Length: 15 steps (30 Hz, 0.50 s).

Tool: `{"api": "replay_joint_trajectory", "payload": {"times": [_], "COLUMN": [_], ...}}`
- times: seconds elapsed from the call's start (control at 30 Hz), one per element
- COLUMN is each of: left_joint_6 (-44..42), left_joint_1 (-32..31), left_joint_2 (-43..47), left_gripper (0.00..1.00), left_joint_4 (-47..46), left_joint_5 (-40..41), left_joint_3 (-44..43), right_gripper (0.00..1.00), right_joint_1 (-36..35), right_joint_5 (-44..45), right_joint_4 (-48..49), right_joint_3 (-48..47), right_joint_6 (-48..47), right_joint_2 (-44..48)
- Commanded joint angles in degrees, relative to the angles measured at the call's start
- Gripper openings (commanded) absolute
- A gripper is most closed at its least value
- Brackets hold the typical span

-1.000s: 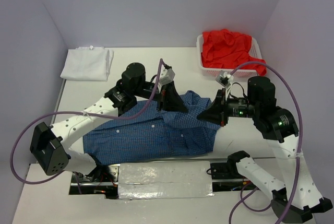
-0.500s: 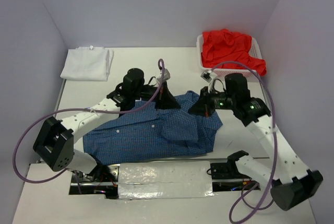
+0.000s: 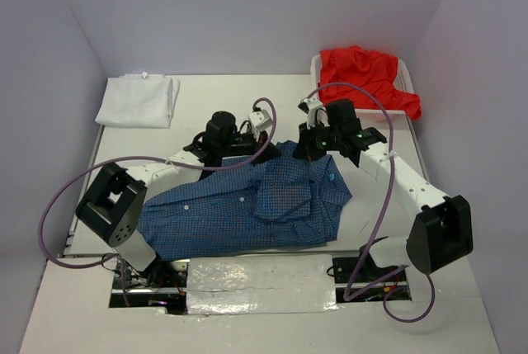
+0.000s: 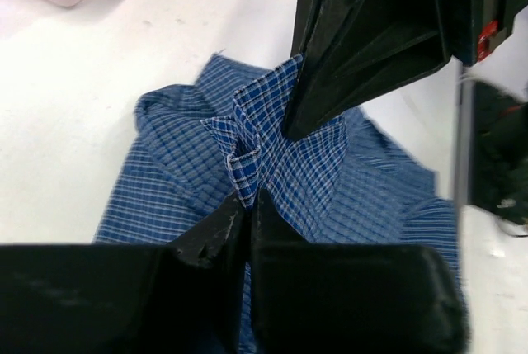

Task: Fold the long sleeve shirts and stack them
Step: Fold the shirt

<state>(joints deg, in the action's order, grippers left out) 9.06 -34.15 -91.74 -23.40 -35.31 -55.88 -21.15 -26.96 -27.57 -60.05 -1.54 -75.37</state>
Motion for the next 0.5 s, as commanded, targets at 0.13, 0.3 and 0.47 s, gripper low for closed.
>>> {"api": "replay_joint_trajectory", "payload": {"times": [0.13, 0.3, 0.47], "left_joint_6": [-12.99, -22.23, -36.28], "left_joint_1": [1.19, 1.28, 1.28], "left_joint_2": [-5.54, -8.44, -10.73], "left_gripper": [0.00, 0.00, 0.00], "left_joint_4": [-6.92, -9.56, -5.36], "left_joint_5": [1.57, -0.11, -4.40], "left_joint_3": [-1.87, -1.87, -3.71], "right_gripper": [0.00, 0.00, 0.15], "right_joint_1": [-0.21, -0.04, -0.12], "right_joint_5": [5.34, 3.76, 2.27], "right_joint_4": [11.20, 18.16, 17.99], "right_joint_3": [0.02, 5.46, 5.82], "right_joint_6": [-5.84, -10.32, -13.05], "right_joint_2": [-1.62, -1.96, -5.92]}}
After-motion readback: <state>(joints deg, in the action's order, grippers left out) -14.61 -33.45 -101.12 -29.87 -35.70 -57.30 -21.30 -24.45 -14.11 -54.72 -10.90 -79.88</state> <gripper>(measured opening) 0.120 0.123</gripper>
